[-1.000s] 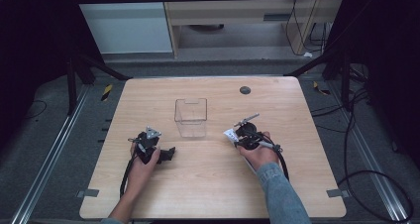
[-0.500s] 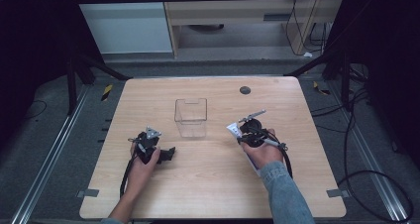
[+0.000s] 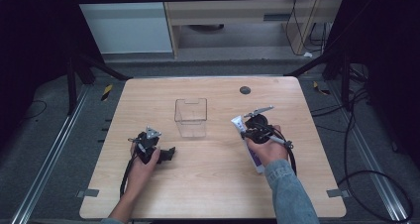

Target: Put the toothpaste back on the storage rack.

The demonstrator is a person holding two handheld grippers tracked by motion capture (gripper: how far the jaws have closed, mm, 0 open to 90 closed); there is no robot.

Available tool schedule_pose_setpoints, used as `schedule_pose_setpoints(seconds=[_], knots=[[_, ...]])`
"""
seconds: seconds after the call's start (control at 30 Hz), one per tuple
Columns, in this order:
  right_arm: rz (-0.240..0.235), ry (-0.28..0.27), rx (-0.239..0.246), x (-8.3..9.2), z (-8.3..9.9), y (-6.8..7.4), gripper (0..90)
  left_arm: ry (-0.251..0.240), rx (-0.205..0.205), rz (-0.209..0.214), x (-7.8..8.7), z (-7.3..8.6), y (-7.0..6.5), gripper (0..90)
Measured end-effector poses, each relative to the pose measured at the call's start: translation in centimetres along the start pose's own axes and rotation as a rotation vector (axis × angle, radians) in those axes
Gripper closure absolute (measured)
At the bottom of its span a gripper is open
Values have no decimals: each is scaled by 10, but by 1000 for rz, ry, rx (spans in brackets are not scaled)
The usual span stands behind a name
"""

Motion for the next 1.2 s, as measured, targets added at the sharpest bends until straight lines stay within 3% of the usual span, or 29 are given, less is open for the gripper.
schedule_pose_setpoints(seconds=[1.2], knots=[[-1, -104, 10, 17, -7, -1, 801, 0, 0, 0, 0, 0, 0, 0]])
Point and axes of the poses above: each handheld gripper's, and its own axes: x roughly backward along the jaws, z roughly out of its underside, y roughly to its left, the point moved 6 cm from there along -x, roughly forward along the jaws, and after that the axes turned 10 degrees about y, right-handed, at the moved point
